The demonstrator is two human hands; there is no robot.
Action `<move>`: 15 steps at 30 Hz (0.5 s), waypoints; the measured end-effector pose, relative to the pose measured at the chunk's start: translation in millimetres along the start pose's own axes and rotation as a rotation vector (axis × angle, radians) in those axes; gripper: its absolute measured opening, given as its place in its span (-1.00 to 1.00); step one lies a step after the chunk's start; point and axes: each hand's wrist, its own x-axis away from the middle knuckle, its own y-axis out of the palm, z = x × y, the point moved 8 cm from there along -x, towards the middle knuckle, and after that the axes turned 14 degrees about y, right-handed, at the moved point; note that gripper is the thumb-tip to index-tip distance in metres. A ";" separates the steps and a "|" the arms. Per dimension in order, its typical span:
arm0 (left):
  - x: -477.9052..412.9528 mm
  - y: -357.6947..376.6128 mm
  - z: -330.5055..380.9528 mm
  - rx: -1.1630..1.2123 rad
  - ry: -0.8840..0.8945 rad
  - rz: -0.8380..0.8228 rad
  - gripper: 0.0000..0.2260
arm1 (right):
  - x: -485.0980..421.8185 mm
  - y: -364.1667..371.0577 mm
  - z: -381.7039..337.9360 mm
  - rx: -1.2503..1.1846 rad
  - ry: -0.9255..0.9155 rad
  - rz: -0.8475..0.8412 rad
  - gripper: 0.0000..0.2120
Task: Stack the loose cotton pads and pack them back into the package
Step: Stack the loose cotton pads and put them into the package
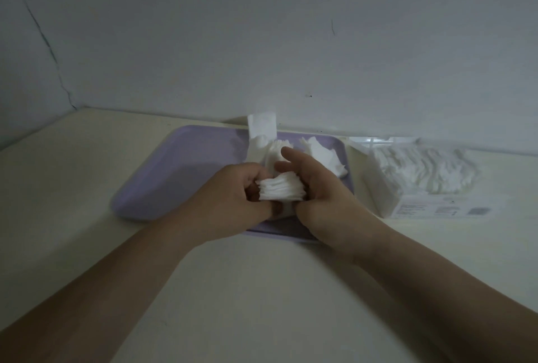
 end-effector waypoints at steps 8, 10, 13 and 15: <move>-9.8 -1.4 38.6 0.112 0.045 0.125 -0.70 | 18.9 -41.4 -52.1 0.123 -0.014 0.035 -0.58; -21.4 8.7 55.5 0.213 0.086 0.104 -0.75 | 26.8 -59.1 -60.3 0.046 0.005 -0.028 -0.65; -37.5 29.1 78.5 0.362 0.074 0.103 -0.83 | 40.5 -91.1 -63.5 -0.011 0.027 -0.054 -0.71; -46.6 47.7 86.1 0.372 0.053 0.061 -0.82 | 46.9 -110.6 -55.8 -0.040 0.071 -0.044 -0.74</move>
